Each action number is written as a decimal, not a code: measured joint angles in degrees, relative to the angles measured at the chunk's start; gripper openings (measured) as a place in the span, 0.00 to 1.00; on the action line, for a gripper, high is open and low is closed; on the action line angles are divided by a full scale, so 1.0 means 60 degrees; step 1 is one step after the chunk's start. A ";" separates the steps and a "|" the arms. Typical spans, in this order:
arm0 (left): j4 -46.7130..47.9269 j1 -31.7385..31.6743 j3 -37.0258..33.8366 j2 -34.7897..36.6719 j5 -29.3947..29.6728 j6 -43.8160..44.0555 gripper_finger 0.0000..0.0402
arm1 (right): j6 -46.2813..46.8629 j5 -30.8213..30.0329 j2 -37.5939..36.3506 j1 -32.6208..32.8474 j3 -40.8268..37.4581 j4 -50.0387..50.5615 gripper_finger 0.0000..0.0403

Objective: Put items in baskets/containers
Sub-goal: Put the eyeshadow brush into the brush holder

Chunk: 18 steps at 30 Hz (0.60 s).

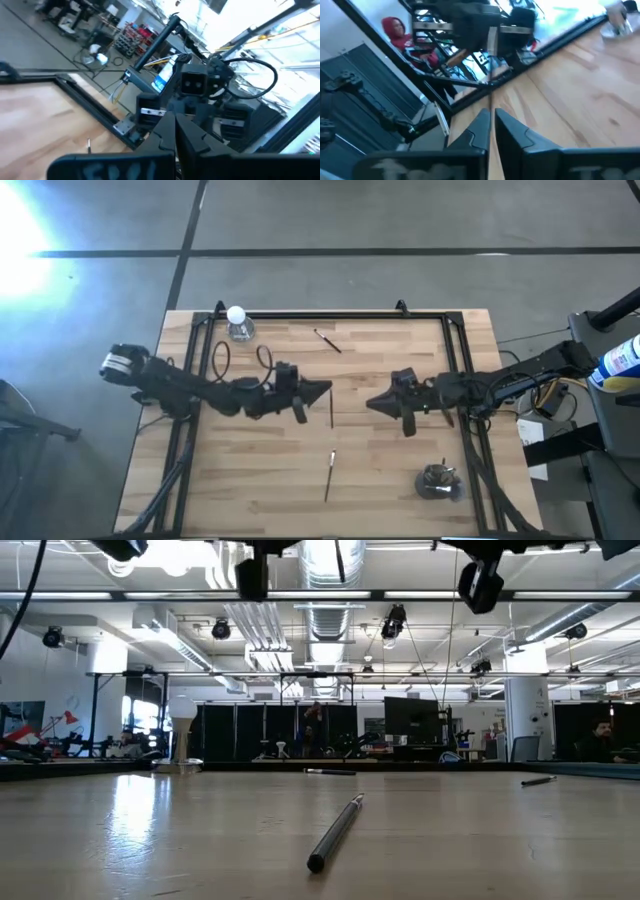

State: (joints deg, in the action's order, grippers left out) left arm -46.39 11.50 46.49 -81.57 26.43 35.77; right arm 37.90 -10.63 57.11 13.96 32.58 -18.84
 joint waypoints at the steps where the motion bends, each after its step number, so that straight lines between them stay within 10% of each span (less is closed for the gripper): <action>1: -0.0009 -0.0185 0.0089 -0.0045 -0.0356 -0.0020 0.00 | -0.0111 0.0009 0.0026 -0.0027 0.0130 0.0019 0.08; 18: -0.0040 -0.0749 0.1247 -0.0570 -0.2061 -0.0649 0.00 | -0.0081 0.0817 0.1854 -0.1134 0.2500 0.0595 0.38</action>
State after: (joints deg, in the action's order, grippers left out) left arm -46.63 7.01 53.98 -84.99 14.06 31.88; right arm 37.41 -5.73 68.24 7.15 47.59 -15.26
